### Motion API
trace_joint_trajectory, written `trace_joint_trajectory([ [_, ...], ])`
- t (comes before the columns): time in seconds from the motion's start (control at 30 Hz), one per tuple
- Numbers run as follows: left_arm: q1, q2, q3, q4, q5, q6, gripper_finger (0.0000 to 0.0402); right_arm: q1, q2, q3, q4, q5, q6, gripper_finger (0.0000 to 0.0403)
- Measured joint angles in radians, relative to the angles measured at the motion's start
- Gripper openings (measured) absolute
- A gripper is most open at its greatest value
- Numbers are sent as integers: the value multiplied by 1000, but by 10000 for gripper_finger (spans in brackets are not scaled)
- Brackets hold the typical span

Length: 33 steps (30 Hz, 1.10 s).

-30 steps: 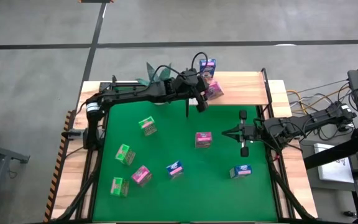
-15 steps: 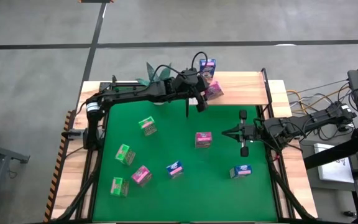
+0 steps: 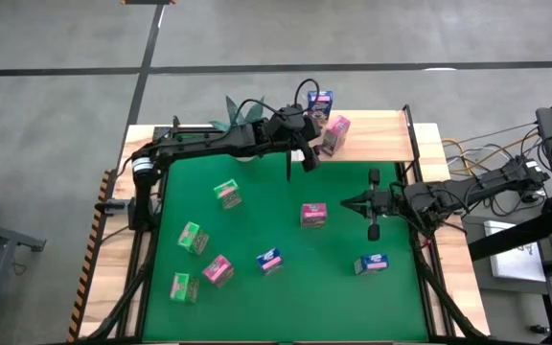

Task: Stack cereal on shelf
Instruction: Put the top left pink cereal box on the shelf

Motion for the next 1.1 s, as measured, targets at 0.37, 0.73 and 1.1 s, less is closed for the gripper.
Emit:
trace_joint_trajectory([
  [0.37,-93,-113,-4,-143,-1,40,217,-3,186,30,0,214,132,9],
  [0.73,-157,-365,-360,15,-34,17,179,-33,308,163,-43,240,88,9],
  [1.1,-164,-625,-793,386,-35,-54,173,-205,374,395,-303,240,0,9],
])
